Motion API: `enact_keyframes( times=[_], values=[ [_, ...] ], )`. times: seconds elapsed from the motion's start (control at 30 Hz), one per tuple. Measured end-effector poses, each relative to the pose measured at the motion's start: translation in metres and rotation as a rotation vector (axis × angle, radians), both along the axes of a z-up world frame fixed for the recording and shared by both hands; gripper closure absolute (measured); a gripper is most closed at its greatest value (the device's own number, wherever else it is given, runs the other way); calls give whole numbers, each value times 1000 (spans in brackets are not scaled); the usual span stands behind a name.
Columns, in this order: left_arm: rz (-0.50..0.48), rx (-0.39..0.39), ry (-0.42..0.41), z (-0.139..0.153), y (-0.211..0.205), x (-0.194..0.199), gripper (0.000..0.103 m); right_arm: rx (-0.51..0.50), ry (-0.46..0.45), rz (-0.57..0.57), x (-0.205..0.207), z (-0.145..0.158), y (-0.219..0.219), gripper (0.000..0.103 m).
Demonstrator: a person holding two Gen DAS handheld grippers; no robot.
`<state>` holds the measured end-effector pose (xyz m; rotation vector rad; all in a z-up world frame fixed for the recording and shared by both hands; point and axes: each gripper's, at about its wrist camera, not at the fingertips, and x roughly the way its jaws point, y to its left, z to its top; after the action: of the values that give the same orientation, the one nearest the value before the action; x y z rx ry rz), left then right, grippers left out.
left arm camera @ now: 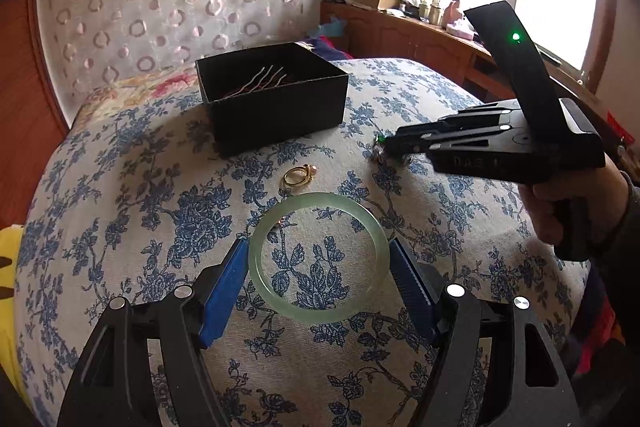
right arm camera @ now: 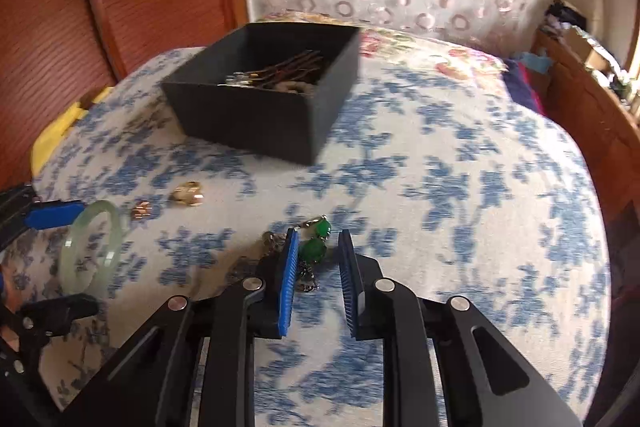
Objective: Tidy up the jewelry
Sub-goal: 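Grasp the jade bangle with the left gripper while the right gripper grasps the green pendant chain, then carry the bangle and pendant into the black box and open both grippers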
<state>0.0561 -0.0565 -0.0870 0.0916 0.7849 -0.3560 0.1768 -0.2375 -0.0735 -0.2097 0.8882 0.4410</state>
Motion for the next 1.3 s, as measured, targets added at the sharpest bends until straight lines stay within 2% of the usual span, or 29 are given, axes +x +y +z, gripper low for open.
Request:
enact_keyframes(
  times=[0.3,0.6,0.93,1.3],
  values=[
    [0,3,0,0,0,0,34,34,31,-9,14,0,-8,89],
    [15,-8,-16,3,4,0,34,-1,18,24,17,-2,-3,91],
    [35,-10,-71,25,12,14,34,60,-92,43,10,43,-10,91],
    [64,-17,-132,50,22,35,34,86,-206,88,23,102,10,91]
  ],
)
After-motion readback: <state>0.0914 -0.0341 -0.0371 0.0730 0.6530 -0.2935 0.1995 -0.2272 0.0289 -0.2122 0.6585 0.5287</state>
